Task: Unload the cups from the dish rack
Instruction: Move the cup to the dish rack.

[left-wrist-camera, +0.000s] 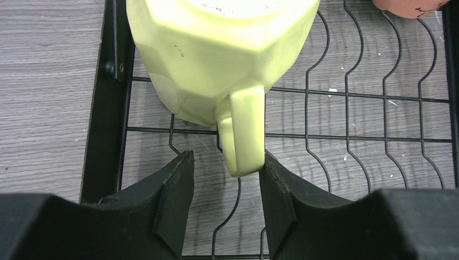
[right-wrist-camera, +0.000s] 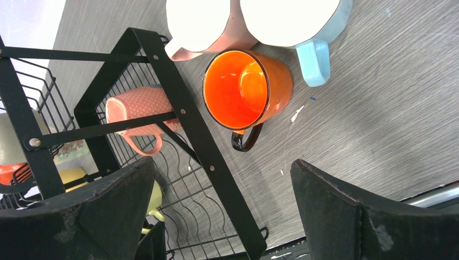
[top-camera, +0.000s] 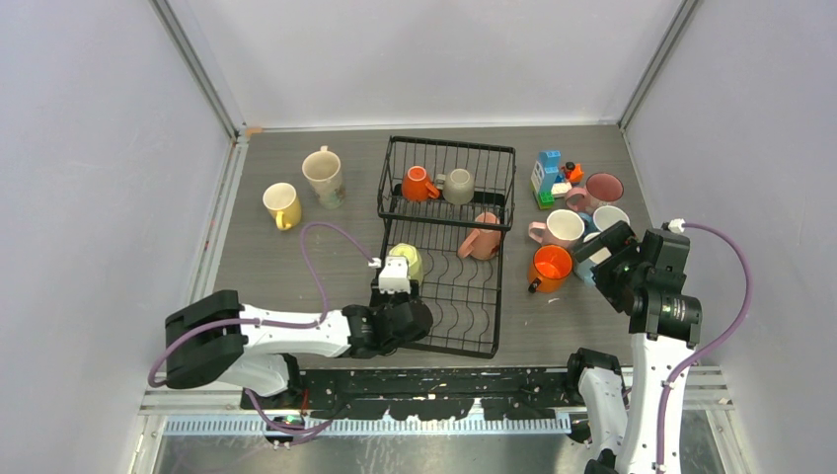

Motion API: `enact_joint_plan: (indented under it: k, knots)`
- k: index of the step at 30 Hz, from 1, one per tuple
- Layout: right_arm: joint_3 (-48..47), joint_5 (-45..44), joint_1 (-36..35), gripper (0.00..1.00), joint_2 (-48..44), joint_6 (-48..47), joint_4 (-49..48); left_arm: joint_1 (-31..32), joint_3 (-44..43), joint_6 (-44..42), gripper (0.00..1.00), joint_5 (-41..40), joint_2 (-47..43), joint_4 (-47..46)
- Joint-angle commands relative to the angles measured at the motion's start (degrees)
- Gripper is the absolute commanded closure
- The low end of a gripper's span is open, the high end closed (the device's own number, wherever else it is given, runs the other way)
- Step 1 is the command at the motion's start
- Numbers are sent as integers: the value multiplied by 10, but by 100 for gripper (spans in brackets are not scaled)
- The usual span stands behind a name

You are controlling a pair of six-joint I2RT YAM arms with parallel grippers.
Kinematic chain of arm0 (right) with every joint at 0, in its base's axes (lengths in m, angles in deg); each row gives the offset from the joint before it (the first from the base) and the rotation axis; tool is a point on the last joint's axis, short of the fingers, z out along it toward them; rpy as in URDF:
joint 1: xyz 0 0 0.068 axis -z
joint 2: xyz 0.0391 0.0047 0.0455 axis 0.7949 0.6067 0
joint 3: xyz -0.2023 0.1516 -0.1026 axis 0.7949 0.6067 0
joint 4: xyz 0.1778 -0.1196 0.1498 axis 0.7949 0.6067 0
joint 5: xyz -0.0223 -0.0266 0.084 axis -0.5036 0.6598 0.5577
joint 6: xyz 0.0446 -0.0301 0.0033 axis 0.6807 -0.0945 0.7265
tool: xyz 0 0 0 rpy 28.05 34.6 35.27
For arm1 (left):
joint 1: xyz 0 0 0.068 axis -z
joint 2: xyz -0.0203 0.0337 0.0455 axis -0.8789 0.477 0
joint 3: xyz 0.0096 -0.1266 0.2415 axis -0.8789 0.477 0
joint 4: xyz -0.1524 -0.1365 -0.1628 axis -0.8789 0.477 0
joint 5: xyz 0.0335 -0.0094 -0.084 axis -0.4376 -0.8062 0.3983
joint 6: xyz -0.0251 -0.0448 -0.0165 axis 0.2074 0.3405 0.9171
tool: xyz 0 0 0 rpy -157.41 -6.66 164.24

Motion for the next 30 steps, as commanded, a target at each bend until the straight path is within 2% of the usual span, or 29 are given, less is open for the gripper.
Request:
enact_joint_plan:
  k: [1,5,17,30]
  knots:
    - [0,8,-2,0,-3,-1,-21,2,-16,-7,52,-40,5,9]
    - [2,8,-3,0,-3,-1,-23,0,-18,-42,54,-31,16,-19]
    - [4,9,-3,0,0,-3,-24,-22,-30,-64,53,-13,47,-42]
    - [-2,9,-3,0,5,-6,-24,-40,-36,-68,60,4,71,-55]
